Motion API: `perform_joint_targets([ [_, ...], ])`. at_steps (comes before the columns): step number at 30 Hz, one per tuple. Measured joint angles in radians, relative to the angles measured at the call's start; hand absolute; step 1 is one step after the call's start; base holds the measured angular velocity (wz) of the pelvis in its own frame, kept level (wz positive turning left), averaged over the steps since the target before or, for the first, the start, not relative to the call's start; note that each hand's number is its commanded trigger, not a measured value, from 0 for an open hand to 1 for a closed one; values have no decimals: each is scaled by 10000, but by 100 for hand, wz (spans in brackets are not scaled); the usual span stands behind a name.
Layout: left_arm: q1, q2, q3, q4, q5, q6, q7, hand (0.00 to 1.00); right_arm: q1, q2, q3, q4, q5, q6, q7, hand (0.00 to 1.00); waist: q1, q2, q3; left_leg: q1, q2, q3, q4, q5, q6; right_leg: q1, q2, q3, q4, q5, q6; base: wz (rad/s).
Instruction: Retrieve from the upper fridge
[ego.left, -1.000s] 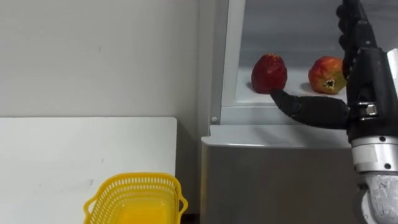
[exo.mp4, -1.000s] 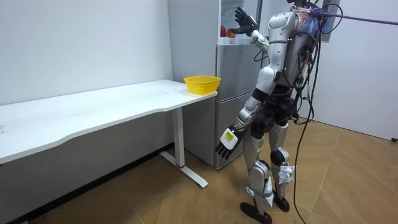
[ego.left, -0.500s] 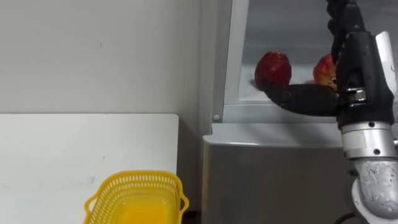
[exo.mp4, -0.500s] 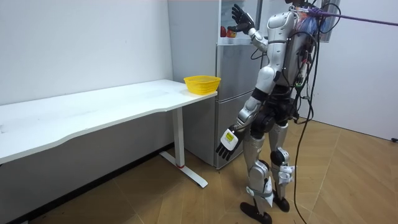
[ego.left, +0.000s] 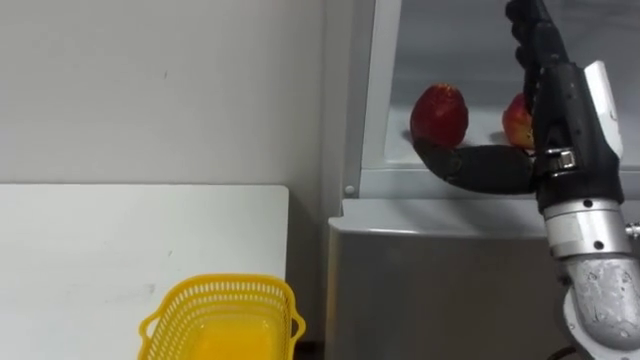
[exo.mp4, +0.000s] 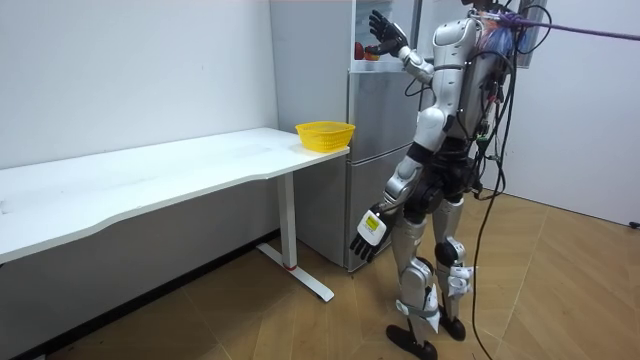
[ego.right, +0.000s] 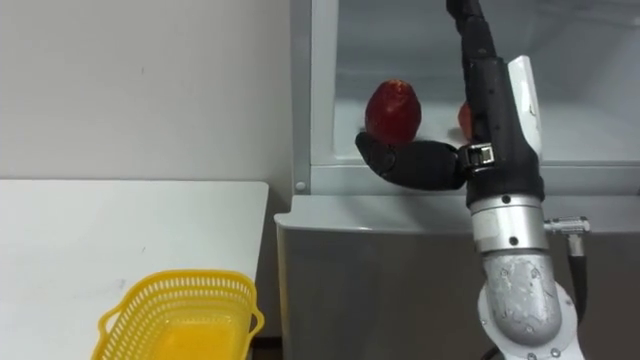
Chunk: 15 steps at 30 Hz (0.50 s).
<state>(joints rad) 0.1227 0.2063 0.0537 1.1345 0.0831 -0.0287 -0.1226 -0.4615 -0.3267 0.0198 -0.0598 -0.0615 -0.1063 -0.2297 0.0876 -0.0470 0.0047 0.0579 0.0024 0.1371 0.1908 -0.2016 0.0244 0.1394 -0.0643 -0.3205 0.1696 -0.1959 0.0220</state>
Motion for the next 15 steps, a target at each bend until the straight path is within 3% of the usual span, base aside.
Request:
perform_joint_targets([
  [5,-18,35,0,0,190,225,-51,0,-293,-35,57,548,-3,367,160,0,21,-10,4,-98,3,-48,70,0,0,-13,-8,-84,-4,0,1,6],
  [8,-33,53,3,-6,291,289,-51,0,-345,-296,274,978,2,383,190,0,35,-53,9,-119,1,-54,98,2,2,-11,-17,-110,-4,-1,1,1],
  [15,-19,156,6,-362,673,325,-59,0,-1063,-385,278,2076,817,434,591,0,8,-270,39,-114,1,-24,72,9,6,-16,-14,-105,14,-1,0,-2],
])
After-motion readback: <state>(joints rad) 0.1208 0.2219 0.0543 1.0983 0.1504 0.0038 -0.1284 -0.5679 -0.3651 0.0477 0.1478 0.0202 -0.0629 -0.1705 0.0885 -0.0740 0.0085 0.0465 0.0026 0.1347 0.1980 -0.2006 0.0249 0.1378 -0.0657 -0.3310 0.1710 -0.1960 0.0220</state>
